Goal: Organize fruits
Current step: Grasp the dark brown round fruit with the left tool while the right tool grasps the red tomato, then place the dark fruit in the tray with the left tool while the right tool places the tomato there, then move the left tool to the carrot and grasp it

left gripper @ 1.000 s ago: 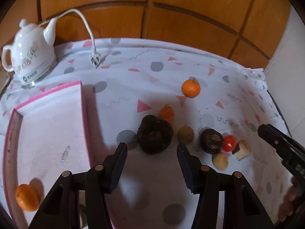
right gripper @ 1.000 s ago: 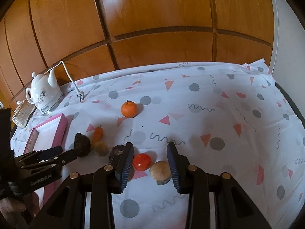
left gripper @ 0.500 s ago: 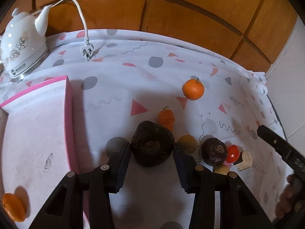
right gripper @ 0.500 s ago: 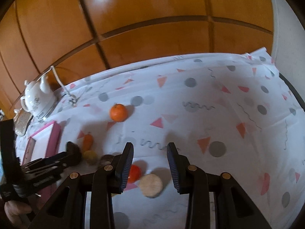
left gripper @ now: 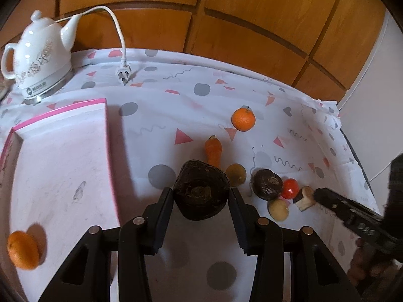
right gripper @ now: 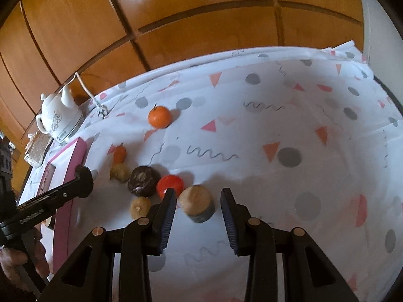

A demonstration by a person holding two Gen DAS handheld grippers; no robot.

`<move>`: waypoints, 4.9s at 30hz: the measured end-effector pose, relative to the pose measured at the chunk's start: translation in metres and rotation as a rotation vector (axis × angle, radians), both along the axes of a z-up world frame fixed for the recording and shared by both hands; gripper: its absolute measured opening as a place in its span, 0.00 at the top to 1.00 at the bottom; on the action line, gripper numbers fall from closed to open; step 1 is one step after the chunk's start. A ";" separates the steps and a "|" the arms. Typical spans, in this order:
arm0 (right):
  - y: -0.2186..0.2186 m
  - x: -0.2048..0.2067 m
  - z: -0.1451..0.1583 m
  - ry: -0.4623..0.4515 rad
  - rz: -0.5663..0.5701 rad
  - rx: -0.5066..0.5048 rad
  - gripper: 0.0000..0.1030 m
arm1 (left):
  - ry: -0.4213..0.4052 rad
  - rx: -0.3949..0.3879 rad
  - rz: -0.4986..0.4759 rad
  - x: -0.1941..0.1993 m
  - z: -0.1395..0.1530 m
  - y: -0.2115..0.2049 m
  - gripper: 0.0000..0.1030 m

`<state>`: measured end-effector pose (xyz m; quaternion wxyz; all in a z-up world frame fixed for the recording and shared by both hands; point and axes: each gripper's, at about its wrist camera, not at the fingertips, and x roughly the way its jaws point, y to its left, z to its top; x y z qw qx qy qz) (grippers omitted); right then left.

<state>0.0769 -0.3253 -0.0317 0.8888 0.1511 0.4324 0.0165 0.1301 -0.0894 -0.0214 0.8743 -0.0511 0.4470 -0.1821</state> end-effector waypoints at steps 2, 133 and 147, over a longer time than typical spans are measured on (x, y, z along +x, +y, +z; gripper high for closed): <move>0.007 0.002 -0.004 0.011 0.005 -0.035 0.64 | -0.013 -0.003 -0.003 -0.006 0.005 0.004 0.56; 0.115 -0.031 0.032 -0.069 0.161 -0.086 0.65 | -0.132 0.099 0.308 -0.089 0.039 0.128 0.31; 0.047 -0.045 0.021 -0.050 -0.014 -0.093 0.65 | -0.109 0.079 0.154 -0.064 0.044 0.075 0.39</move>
